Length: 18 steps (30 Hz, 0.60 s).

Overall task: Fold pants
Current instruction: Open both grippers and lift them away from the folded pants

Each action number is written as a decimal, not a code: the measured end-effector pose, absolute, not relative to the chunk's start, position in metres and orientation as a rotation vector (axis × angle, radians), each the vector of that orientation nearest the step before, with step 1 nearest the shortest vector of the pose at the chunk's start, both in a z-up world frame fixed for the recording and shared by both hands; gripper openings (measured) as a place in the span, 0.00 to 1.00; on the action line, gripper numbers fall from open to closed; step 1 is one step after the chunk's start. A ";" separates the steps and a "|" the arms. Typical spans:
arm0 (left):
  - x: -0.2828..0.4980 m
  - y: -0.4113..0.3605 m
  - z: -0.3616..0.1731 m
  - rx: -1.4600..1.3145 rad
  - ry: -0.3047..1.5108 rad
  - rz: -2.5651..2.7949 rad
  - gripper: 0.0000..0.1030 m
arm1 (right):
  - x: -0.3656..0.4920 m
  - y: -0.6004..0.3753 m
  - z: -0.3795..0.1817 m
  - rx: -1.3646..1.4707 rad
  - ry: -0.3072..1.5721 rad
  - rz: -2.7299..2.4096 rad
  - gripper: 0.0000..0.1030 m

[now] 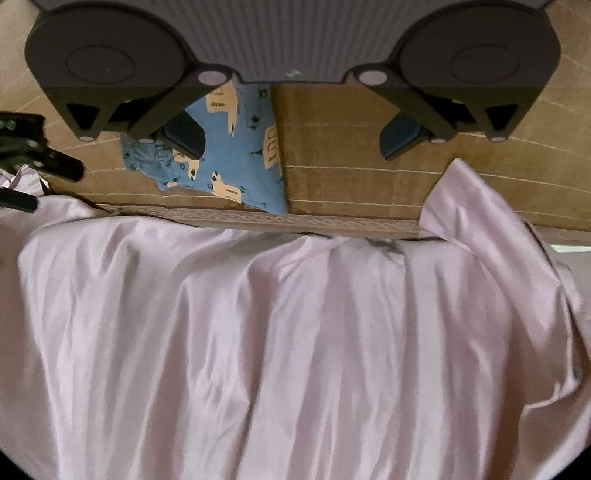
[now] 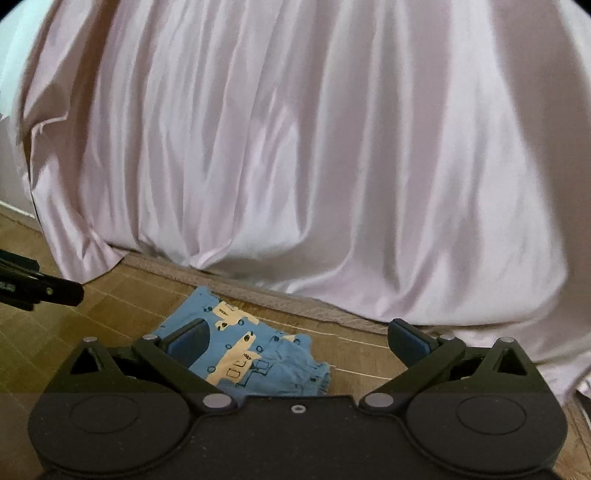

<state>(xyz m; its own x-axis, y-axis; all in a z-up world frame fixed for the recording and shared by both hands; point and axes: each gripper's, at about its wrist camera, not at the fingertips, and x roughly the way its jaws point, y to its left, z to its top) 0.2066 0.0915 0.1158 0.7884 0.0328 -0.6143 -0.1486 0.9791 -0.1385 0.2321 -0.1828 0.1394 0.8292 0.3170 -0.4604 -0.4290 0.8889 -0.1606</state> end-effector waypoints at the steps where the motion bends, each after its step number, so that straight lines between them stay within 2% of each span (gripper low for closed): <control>1: 0.201 0.089 0.117 -0.177 0.647 0.100 1.00 | 0.223 -0.185 0.141 -0.261 0.427 0.392 0.99; 9: 0.158 0.062 0.129 -0.137 0.613 0.066 1.00 | 0.149 -0.210 0.157 -0.137 0.364 0.282 0.99; 18: 0.118 0.040 0.135 -0.145 0.568 0.073 1.00 | 0.099 -0.219 0.150 -0.076 0.331 0.198 0.99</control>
